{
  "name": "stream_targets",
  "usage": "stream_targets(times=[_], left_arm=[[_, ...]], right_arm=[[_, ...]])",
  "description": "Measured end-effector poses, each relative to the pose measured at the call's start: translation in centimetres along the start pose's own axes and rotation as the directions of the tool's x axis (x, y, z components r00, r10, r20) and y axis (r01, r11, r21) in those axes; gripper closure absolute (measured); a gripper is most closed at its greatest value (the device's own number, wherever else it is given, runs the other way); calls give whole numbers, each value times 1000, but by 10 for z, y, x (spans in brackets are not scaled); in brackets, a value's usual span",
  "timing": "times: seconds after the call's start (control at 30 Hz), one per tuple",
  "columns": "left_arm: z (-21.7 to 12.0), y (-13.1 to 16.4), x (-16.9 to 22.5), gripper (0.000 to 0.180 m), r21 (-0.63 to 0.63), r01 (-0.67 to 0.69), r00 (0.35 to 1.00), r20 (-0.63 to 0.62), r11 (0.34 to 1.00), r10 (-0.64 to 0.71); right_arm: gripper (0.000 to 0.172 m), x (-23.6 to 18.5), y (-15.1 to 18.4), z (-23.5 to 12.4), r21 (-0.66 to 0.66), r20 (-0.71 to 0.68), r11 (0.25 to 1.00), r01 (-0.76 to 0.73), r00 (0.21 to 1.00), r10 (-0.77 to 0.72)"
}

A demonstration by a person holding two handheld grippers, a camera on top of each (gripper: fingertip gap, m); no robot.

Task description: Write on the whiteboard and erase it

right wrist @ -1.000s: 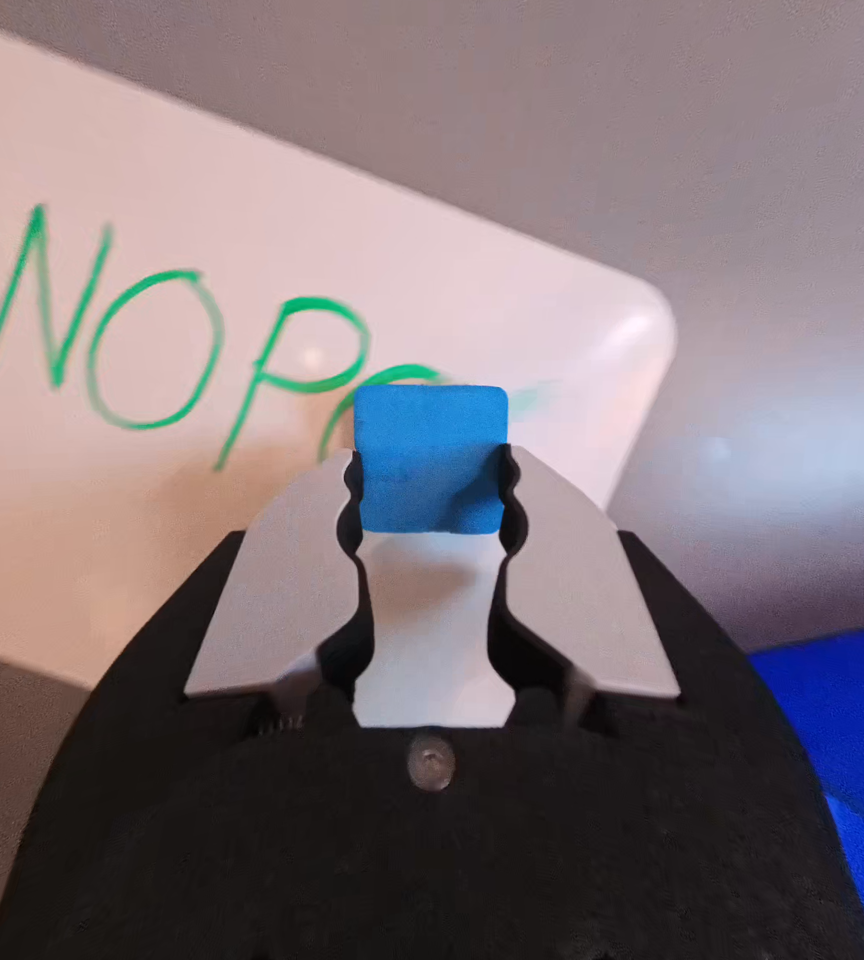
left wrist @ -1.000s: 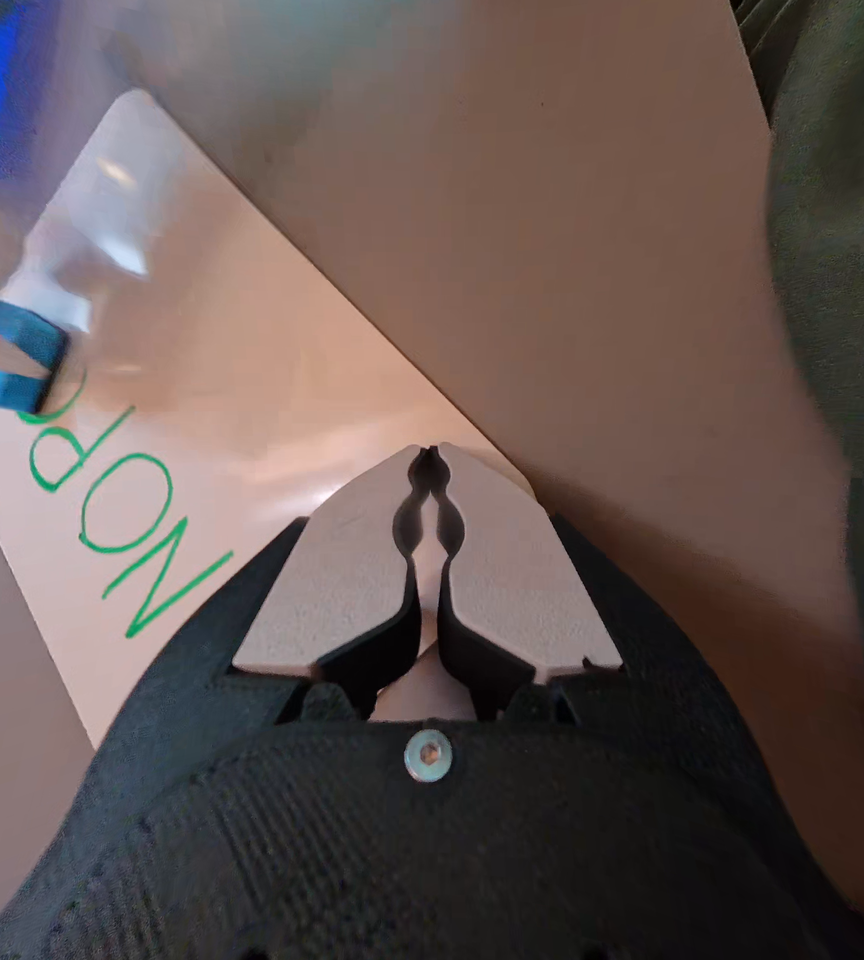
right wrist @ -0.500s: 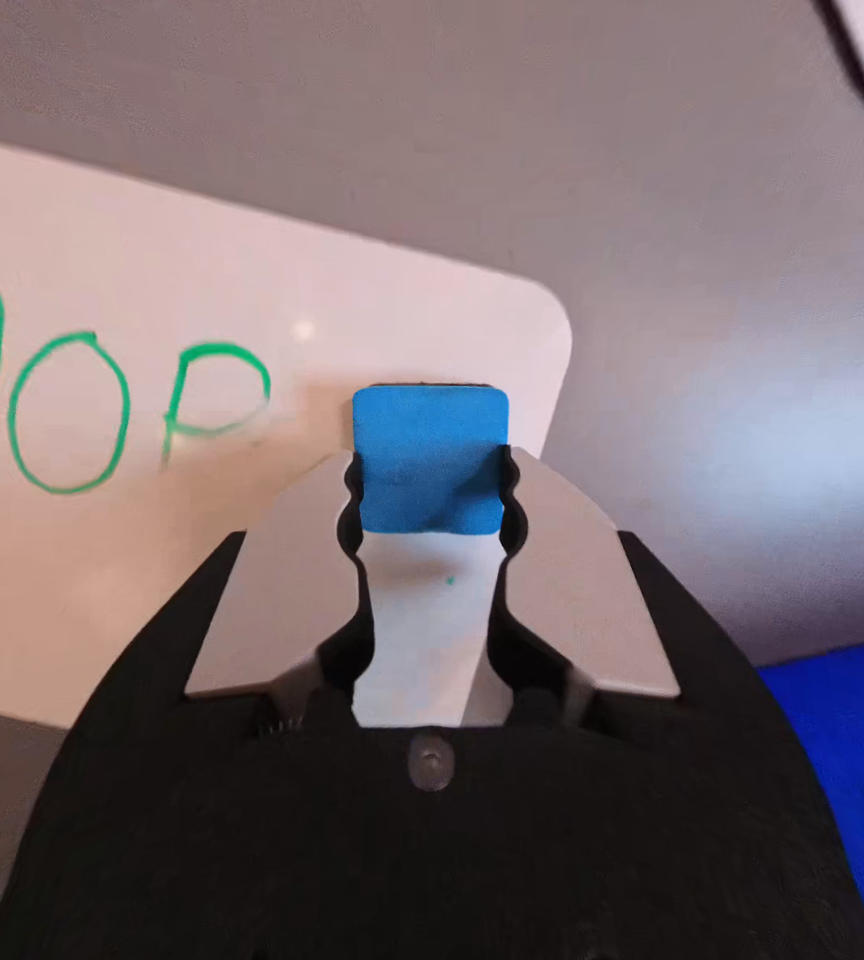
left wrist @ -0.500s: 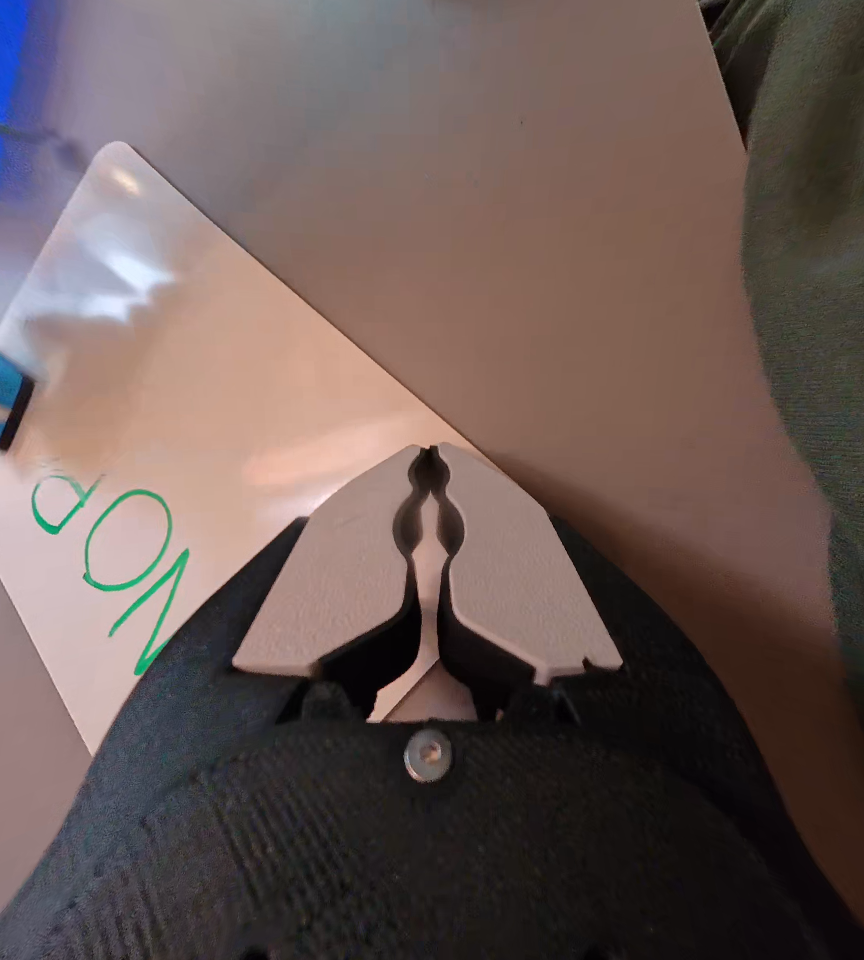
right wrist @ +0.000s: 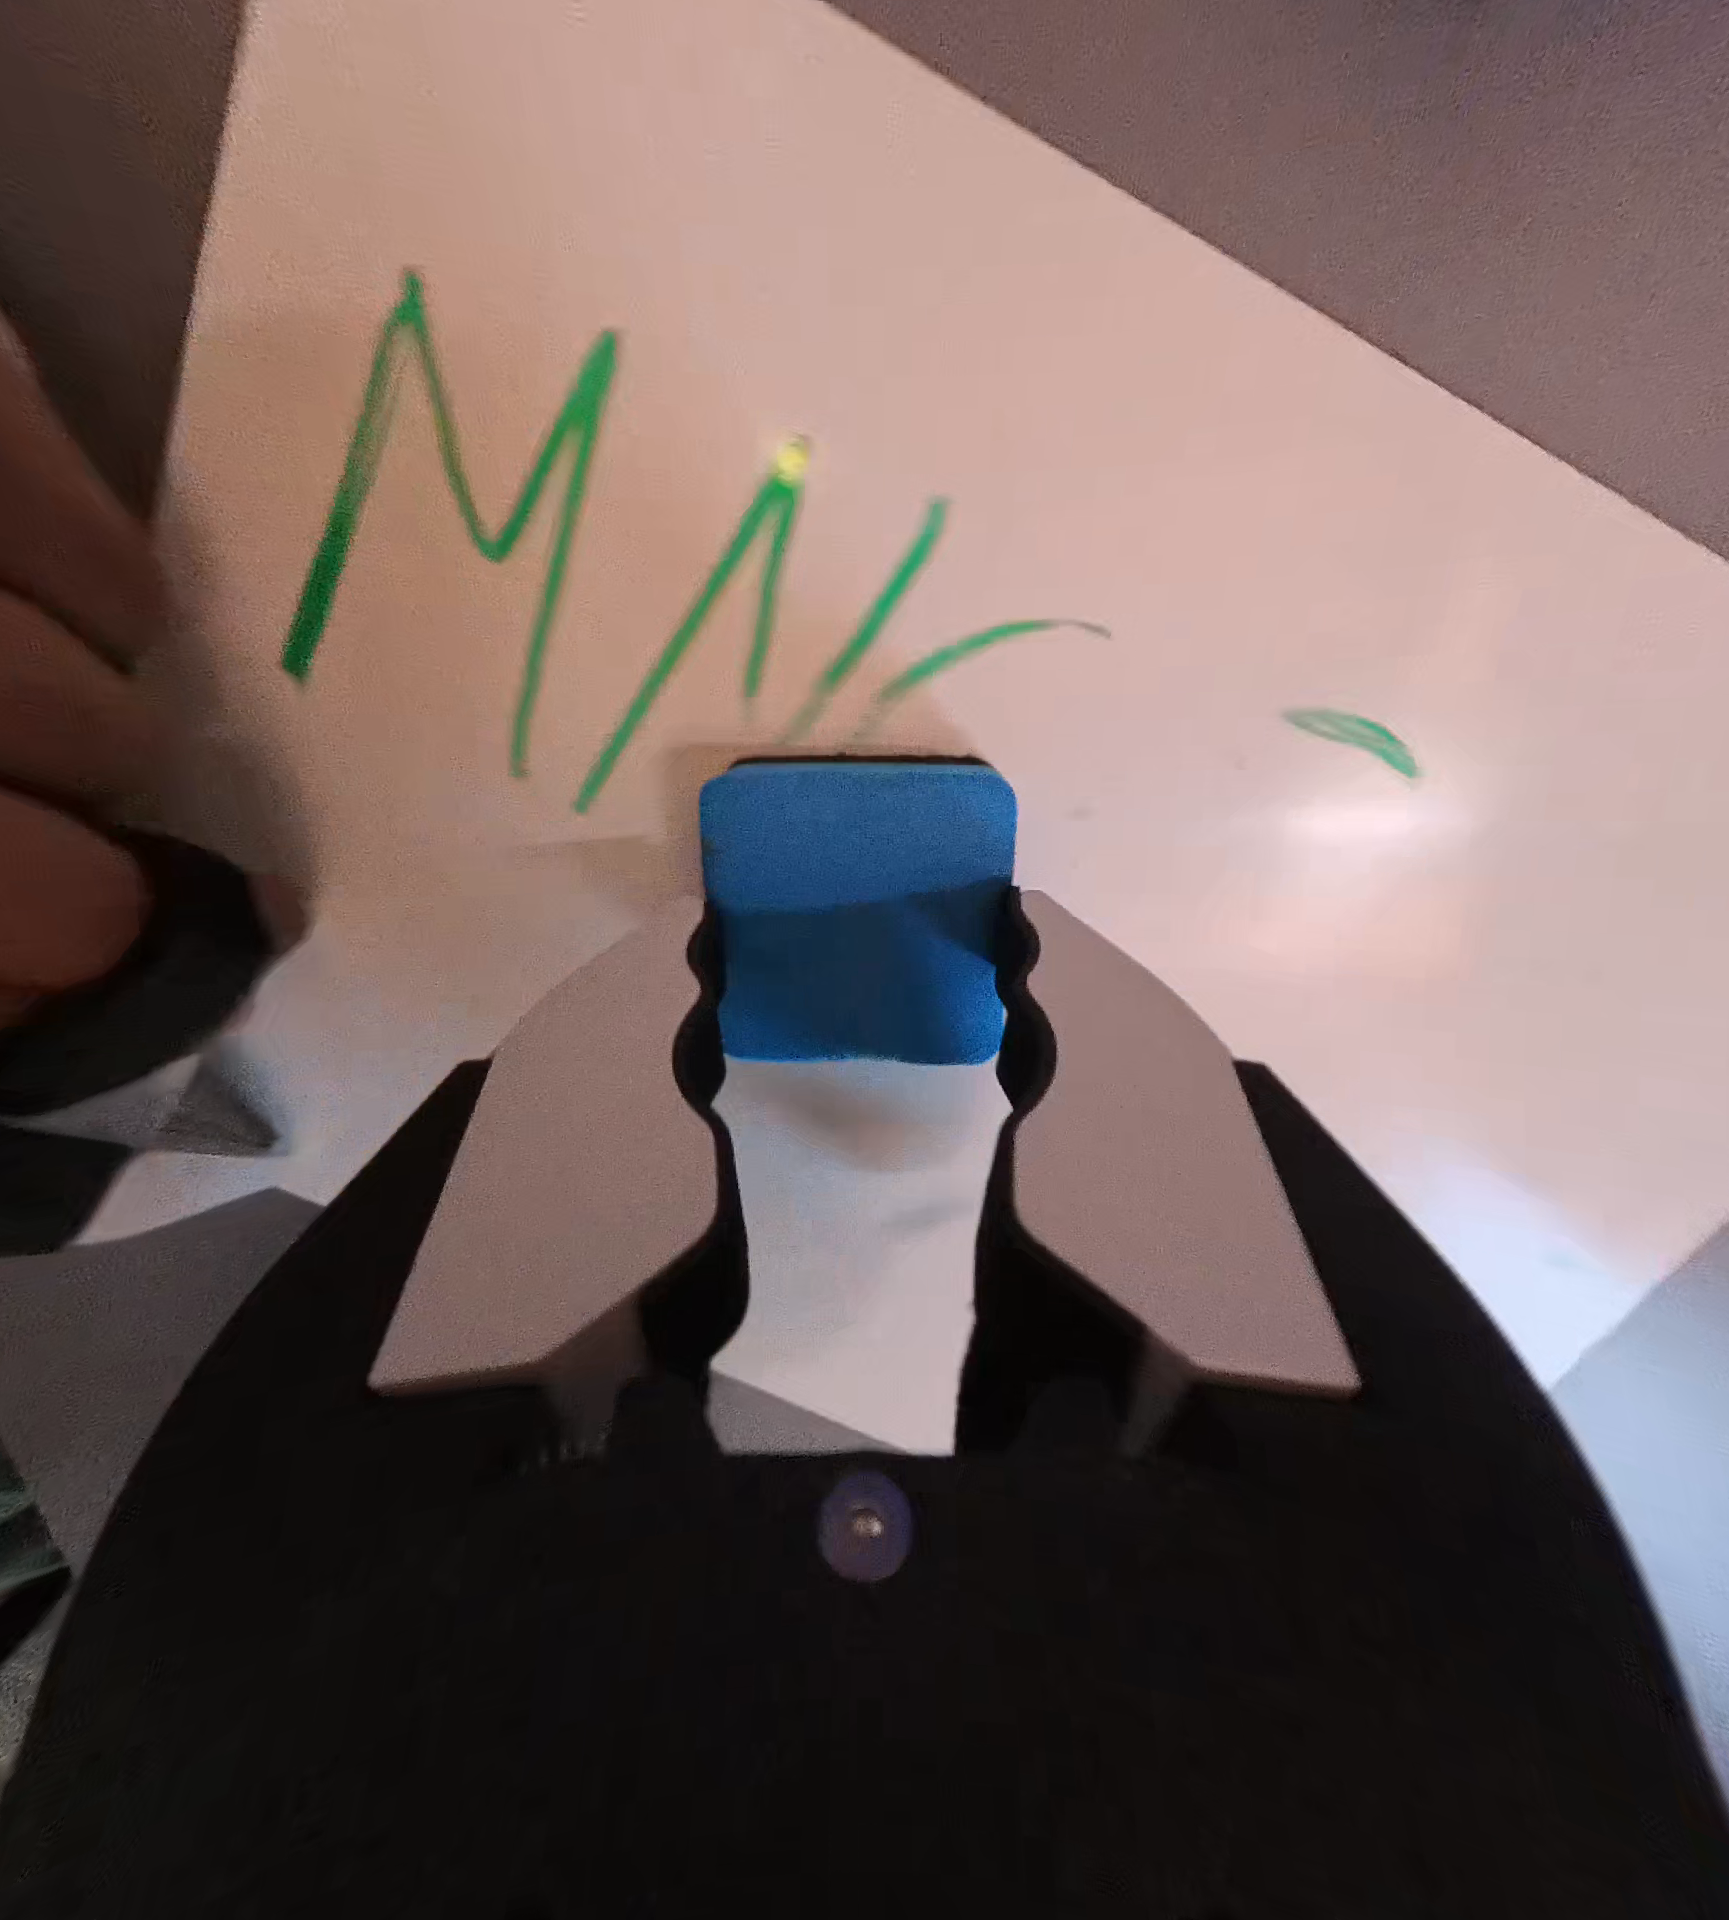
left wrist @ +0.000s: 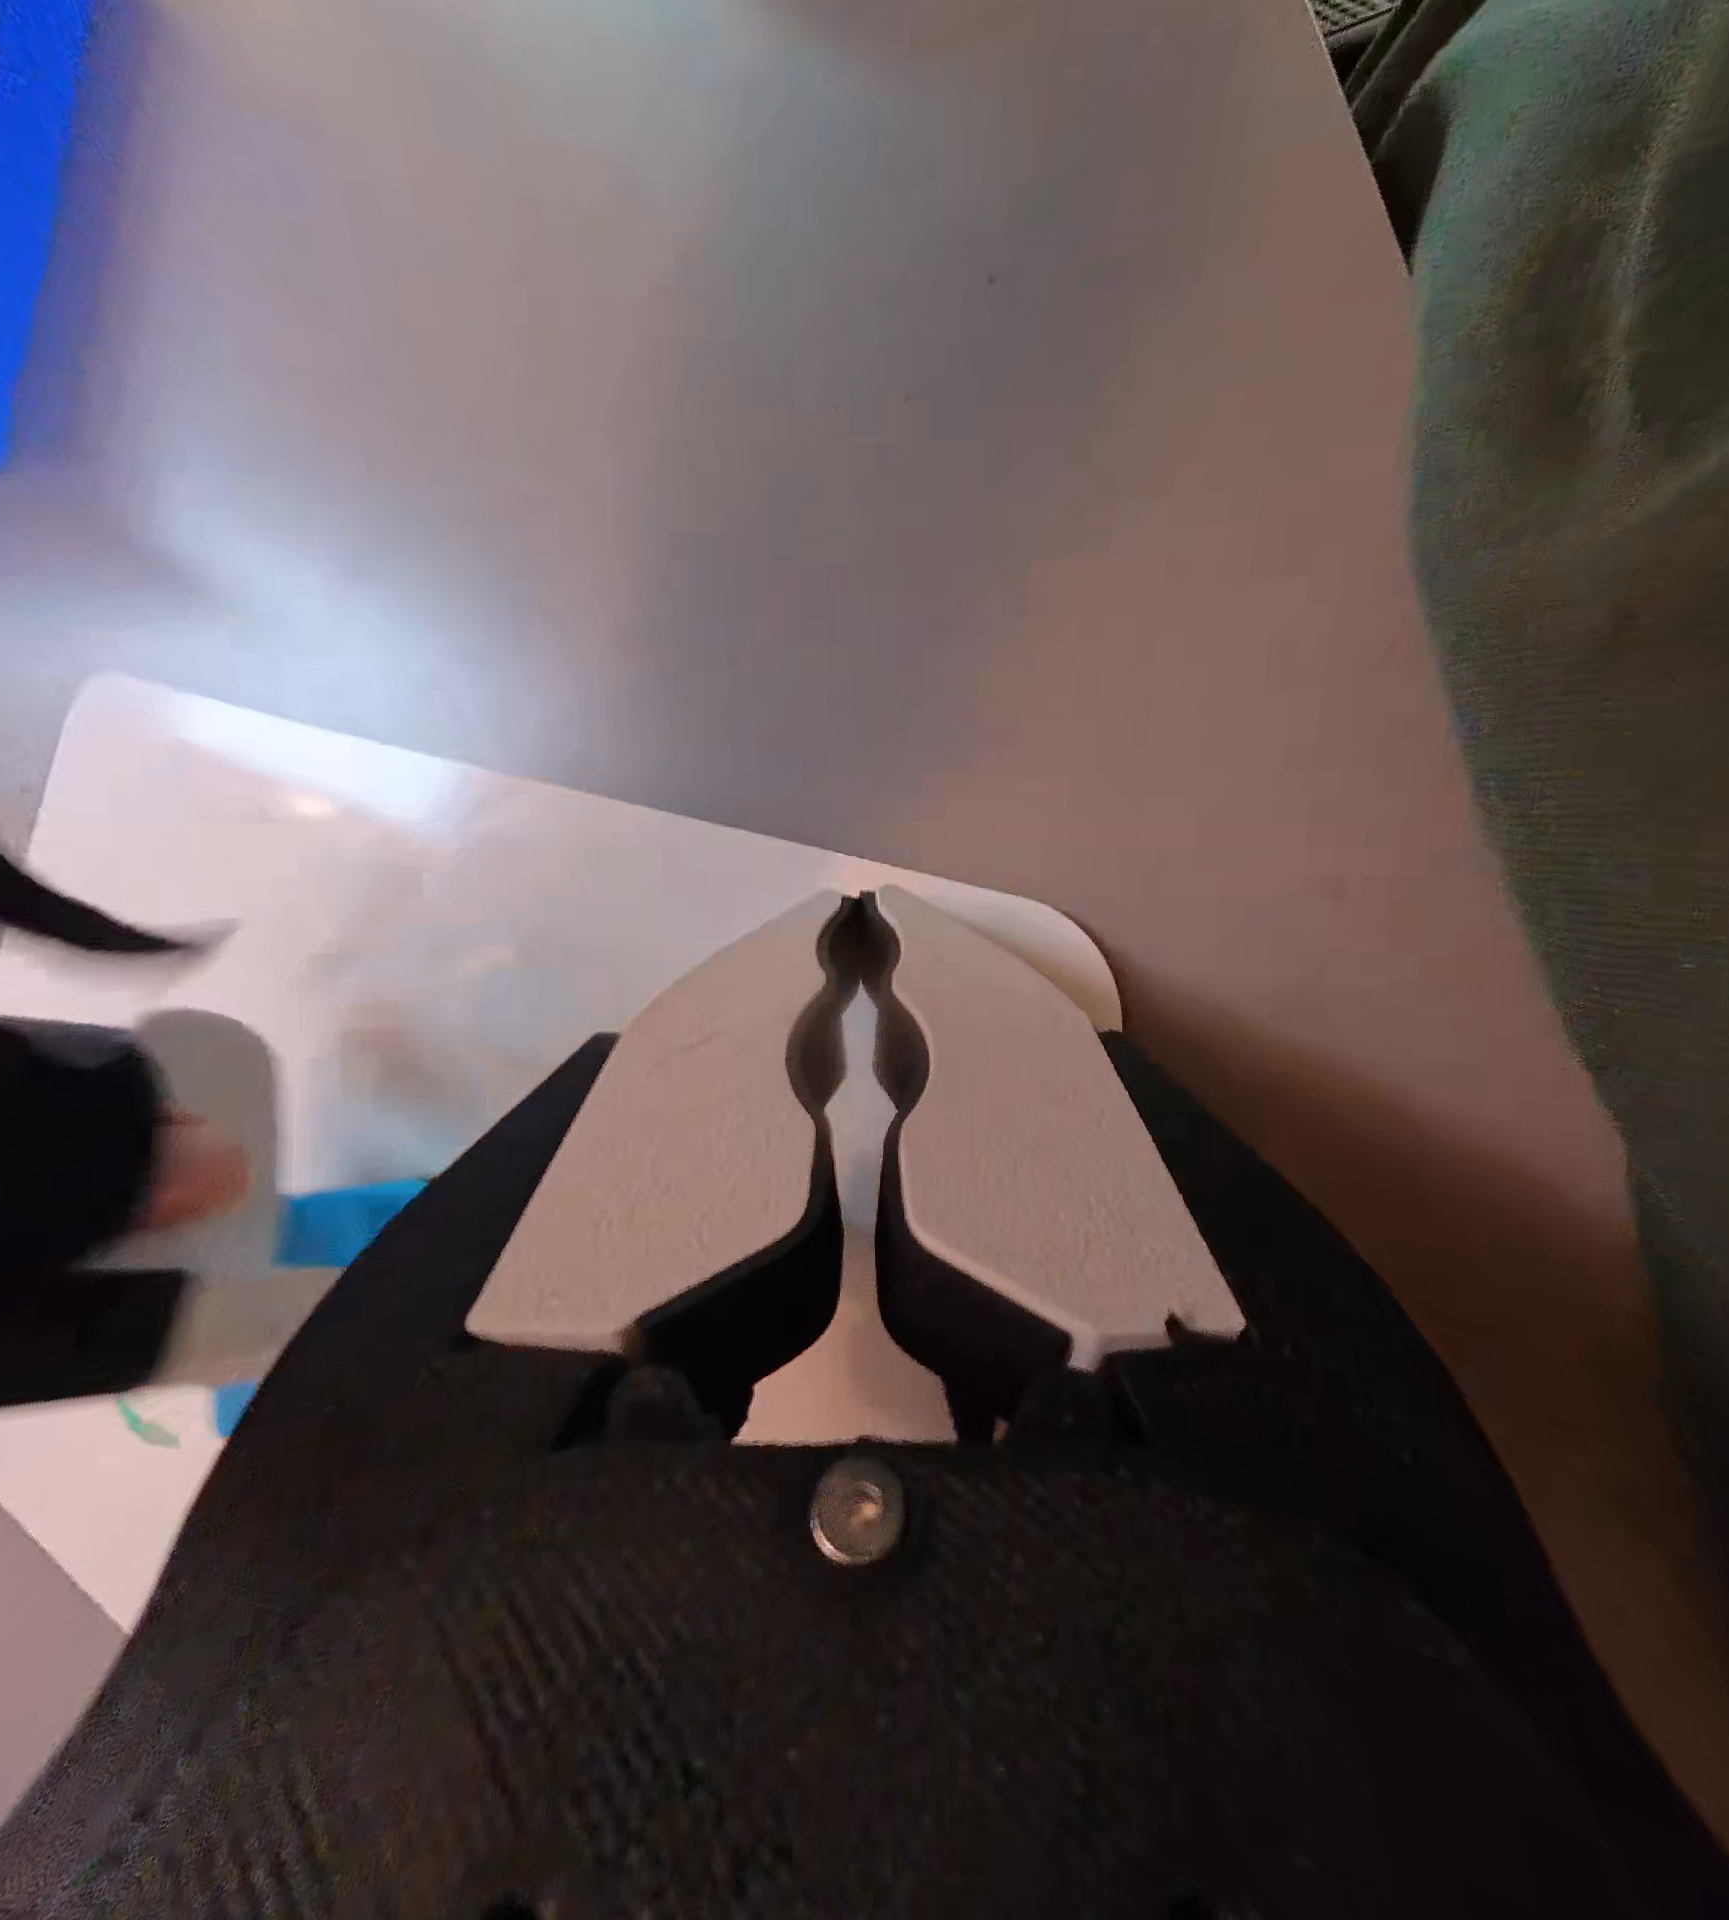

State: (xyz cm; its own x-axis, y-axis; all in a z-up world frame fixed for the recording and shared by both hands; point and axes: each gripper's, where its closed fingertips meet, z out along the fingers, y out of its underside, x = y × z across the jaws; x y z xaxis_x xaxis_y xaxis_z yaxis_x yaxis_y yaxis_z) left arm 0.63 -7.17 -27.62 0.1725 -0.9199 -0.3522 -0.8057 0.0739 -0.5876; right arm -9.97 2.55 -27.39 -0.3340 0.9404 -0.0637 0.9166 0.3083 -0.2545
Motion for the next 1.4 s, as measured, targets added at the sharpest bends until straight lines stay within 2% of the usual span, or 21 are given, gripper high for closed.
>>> stream_targets(times=[0.1, 0.13, 0.23, 0.3, 0.4, 0.5, 0.57, 0.63, 0.7, 0.77, 0.83, 0.87, 0.93, 1.0, 1.03, 1.1, 1.17, 1.2, 1.3, 1.33, 1.4], left_arm=[[0, 0, 0, 180, -1, -1, 1000, 3, 1000, 1], [0, 0, 0, 180, 0, -6, 1000, 7, 1000, 6], [0, -1, 2, 180, 8, -9, 1000, -4, 1000, 9], [-1, -1, 3, 179, 4, -16, 1000, 2, 1000, 16], [-3, 1, 5, 180, 0, -22, 1000, 12, 1000, 22], [-1, 0, 7, 179, -4, -47, 999, 25, 999, 47], [0, -1, 6, 179, 0, -45, 999, 22, 999, 45], [1, -2, 5, 179, -3, -29, 1000, 12, 1000, 29], [2, -2, 5, 179, -12, -37, 999, 26, 999, 38], [2, -2, 5, 179, -17, -42, 998, 36, 999, 43], [2, -1, 4, 179, -21, -32, 999, 31, 999, 33], [1, -1, 4, 179, -21, -28, 999, 26, 999, 29], [1, -1, 4, 179, -28, -17, 1000, 20, 999, 18], [1, 0, 4, 179, -60, -13, 999, 31, 998, 15], [1, 2, 2, 179, -77, -20, 999, 42, 997, 23], [1, 4, 0, 179, -79, -10, 998, 54, 997, 14], [0, 5, -1, 179, -80, -10, 998, 54, 997, 14], [1, 5, -1, 179, -80, -13, 999, 51, 997, 17], [3, 2, -1, 179, -74, -18, 999, 46, 997, 22], [4, 1, 1, 180, -66, -6, 999, 39, 998, 8], [5, 1, 1, 180, -63, -8, 999, 48, 998, 11]], right_arm=[[121, 106, 7, -9, 44, -128, 949, -312, 940, 315], [121, 100, -12, -3, 61, -112, 962, -265, 956, 271], [120, 14, -60, 15, 56, -58, 996, 66, 996, -62], [121, 34, -35, 8, 47, -46, 998, -38, 998, 40], [121, 99, 51, -19, 38, -148, 939, -342, 927, 343], [121, 38, 100, -28, -11, -112, 946, -323, 941, 320], [121, -19, 90, -23, -18, -46, 974, -227, 973, 226], [120, -38, 57, -13, 16, -61, 993, -120, 991, 121], [120, -10, 34, -8, 74, -81, 987, -145, 985, 151], [120, 42, 51, -16, 66, -116, 956, -285, 950, 291], [121, 50, 77, -23, 6, -113, 945, -326, 939, 325], [121, 33, 79, -22, -34, -94, 960, -277, 957, 273], [120, -17, 48, -12, -52, -5, 992, -116, 993, 116], [120, -23, 13, -1, -38, -33, 999, 21, 999, -22], [120, -3, 8, -1, -23, -46, 999, -28, 999, 27], [120, 52, 39, -12, -20, -108, 973, -229, 968, 225], [121, 48, 76, -21, -49, -110, 959, -279, 956, 273], [121, 25, 73, -19, -55, -86, 973, -225, 972, 220], [120, -23, 7, 2, -10, -48, 1000, 22, 999, -22], [120, -5, -4, 4, 15, -57, 1000, -16, 998, 17], [121, 62, 26, -7, 22, -116, 969, -245, 962, 246]])
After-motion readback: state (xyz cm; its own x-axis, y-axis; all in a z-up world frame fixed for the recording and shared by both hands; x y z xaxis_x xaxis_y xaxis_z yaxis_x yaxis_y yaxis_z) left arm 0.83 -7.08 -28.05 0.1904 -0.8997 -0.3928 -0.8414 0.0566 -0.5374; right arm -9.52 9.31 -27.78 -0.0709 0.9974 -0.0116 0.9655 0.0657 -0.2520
